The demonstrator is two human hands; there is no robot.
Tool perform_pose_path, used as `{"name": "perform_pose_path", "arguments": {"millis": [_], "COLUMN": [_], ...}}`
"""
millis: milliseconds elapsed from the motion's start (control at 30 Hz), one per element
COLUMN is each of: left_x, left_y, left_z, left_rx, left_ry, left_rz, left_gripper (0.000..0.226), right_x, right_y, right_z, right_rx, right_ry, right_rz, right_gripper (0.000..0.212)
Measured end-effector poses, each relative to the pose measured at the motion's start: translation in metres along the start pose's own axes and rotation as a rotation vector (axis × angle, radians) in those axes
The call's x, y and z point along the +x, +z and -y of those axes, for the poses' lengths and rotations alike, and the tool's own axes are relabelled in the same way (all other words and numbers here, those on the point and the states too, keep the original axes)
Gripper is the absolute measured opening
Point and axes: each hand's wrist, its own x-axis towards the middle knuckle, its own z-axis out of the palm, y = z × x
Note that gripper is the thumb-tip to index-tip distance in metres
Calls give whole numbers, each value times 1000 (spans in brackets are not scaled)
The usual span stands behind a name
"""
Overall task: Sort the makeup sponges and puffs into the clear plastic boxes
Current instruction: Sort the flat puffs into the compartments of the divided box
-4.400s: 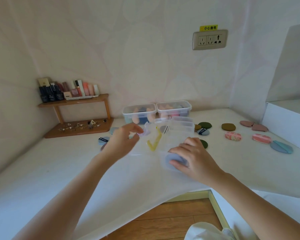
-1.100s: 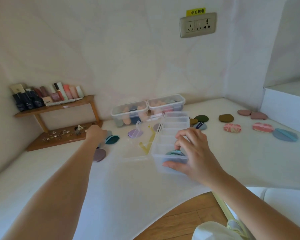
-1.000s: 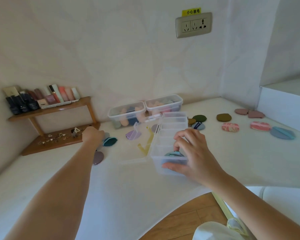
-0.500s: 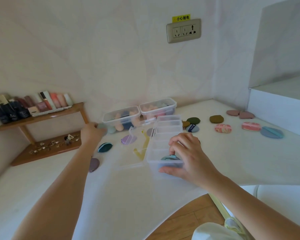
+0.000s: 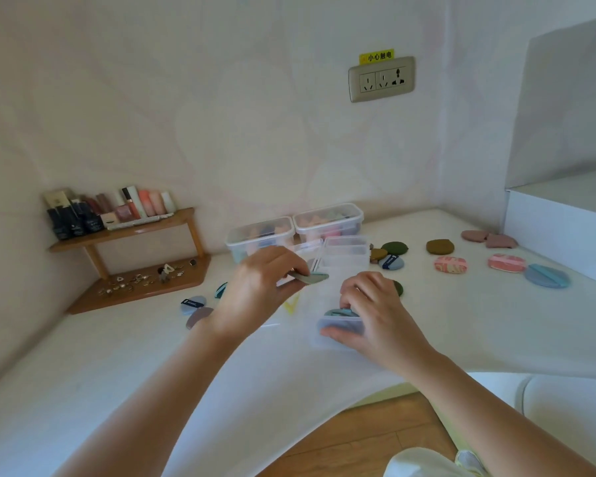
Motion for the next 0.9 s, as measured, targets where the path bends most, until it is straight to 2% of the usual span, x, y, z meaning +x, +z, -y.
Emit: {"name": "perform_pose_path", "arguments": {"millis": [100,200,467,667,767,900], "left_x": [3,11,25,23,23,24], "left_y": [-1,-1,10,17,25,30], "left_z": [-12,-18,-20,-23,-26,-26], "left_rx": [-118,-94,-189,-147,-204,-260], "left_ry": [-170,-333,-471,-490,-513,-520], "left_rz": [162,285,515,473,444,490], "left_gripper": [11,13,12,11,9,13], "right_x": [-1,-2,-4,-2,-2,-2], "right_y": [1,1,1,-1,-1,-2], "right_z": [-1,-1,-1,0,0,0], "right_rx": [24,25,-30,-35,-23,8], "right_ry": [4,9,54,42,34,37], "right_rz": [-1,4,43,40,31,17], "right_gripper": [47,43,45,46,42,39]}}
